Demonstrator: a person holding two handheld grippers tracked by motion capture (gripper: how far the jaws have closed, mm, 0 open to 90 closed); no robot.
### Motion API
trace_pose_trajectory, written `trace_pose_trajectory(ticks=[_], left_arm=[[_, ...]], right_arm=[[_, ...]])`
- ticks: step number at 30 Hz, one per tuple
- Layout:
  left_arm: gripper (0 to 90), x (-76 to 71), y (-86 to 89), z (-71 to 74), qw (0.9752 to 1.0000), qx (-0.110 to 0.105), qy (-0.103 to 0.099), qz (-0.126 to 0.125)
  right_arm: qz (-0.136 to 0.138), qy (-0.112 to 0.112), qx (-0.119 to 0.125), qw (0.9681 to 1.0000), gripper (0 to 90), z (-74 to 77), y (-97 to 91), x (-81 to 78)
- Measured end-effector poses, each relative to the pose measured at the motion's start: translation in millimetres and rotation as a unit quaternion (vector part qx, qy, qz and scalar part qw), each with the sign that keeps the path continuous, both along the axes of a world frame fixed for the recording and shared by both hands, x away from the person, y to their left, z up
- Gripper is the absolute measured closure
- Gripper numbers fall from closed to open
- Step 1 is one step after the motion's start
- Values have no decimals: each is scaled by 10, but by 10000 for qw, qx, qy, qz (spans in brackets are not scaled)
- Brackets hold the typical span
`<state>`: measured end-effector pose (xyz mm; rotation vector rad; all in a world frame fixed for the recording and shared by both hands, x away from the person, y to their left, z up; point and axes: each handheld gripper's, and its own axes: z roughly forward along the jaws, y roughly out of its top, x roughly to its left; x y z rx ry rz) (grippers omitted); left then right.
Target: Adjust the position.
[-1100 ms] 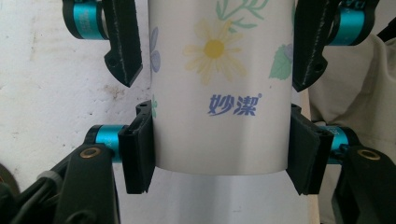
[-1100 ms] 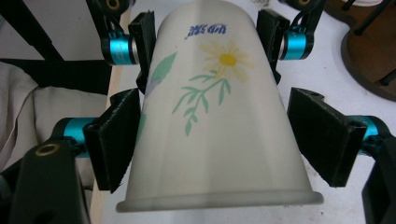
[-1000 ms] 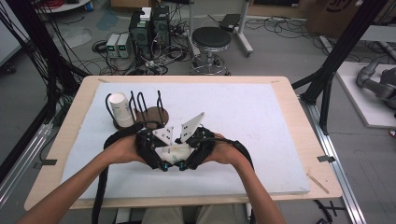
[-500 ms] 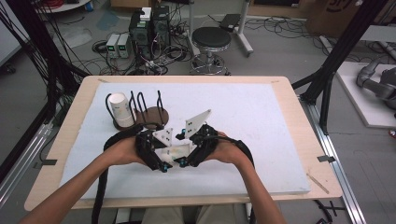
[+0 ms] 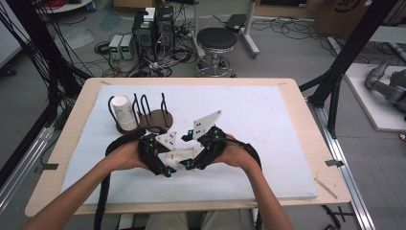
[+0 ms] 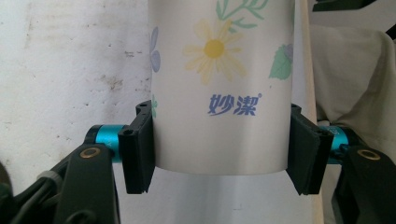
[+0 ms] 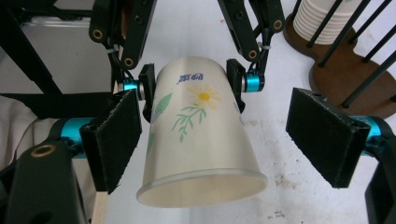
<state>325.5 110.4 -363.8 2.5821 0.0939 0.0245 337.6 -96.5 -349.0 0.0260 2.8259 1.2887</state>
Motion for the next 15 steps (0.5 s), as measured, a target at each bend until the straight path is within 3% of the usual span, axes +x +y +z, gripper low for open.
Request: trace_pose_trajectory(ticks=[3,15], left_arm=[[360,6,32,4,10000,-48,3,14],[360,-14,196,-30,9977,-637,67,226]], right_arm=[[-3,-3,69,10000,186,14,-16,-1],[-210,18,390,9990,186,15,-195,21]])
